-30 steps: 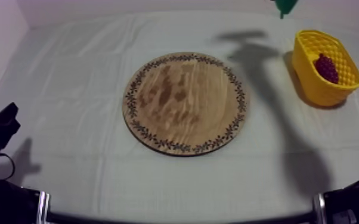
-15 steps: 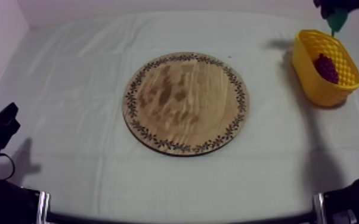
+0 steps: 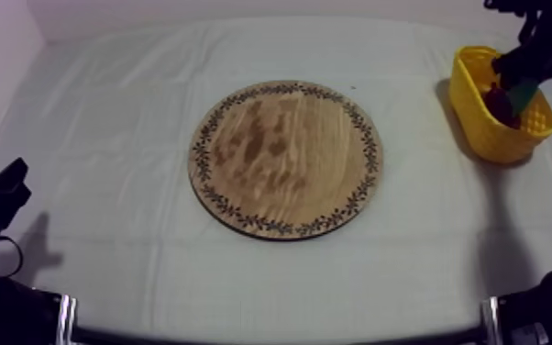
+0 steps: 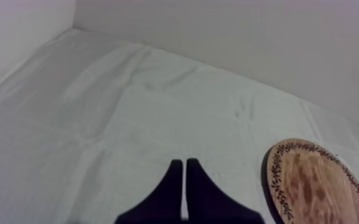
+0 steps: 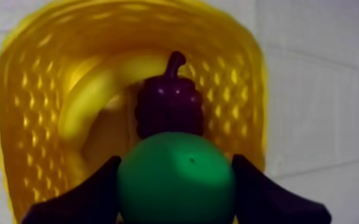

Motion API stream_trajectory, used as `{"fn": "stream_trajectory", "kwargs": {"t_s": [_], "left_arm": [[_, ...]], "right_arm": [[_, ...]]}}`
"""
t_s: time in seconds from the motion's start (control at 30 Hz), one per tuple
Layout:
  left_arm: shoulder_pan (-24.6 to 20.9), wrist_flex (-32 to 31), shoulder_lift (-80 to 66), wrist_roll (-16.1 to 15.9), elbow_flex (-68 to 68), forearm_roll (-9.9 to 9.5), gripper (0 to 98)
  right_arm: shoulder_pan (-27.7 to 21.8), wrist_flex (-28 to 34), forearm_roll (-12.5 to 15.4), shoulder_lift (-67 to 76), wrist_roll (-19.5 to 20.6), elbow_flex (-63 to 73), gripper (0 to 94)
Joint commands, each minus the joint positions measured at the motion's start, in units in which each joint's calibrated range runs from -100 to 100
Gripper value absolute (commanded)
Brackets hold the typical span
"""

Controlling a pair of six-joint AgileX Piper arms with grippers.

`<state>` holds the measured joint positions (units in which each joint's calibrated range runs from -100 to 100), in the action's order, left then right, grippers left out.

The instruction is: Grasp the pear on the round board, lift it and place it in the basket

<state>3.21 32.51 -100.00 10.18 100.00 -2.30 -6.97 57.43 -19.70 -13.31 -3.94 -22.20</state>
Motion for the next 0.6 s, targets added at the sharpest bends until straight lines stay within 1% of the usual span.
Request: {"fn": "stream_trajectory", "kwargs": {"t_s": [0.0,0.17,0.27,0.4,0.57], "left_arm": [[0.0,0.0,0.0,0.0,0.0,-0.02,0.1],[0.0,0.0,0.0,0.0,0.0,-0.02,0.1],[0.0,0.0,0.0,0.0,0.0,-0.02,0.1],[0.0,0.0,0.0,0.0,0.0,-0.02,0.1],[0.0,0.0,0.0,0.0,0.0,-0.02,0.1]], "right_arm": [[-0.1,-4.0,1.6,-0.3,-0.2,-2.1,43.2],[-0.3,-9.0,3.0,-0.6,0.7,-3.8,60.3],[-0.2,-10.6,3.1,-0.5,1.4,-3.6,66.2],[-0.2,-13.4,2.4,0.8,2.6,-4.2,67.6],[-0.4,-19.5,1.6,7.2,3.7,-8.9,64.4]]}}
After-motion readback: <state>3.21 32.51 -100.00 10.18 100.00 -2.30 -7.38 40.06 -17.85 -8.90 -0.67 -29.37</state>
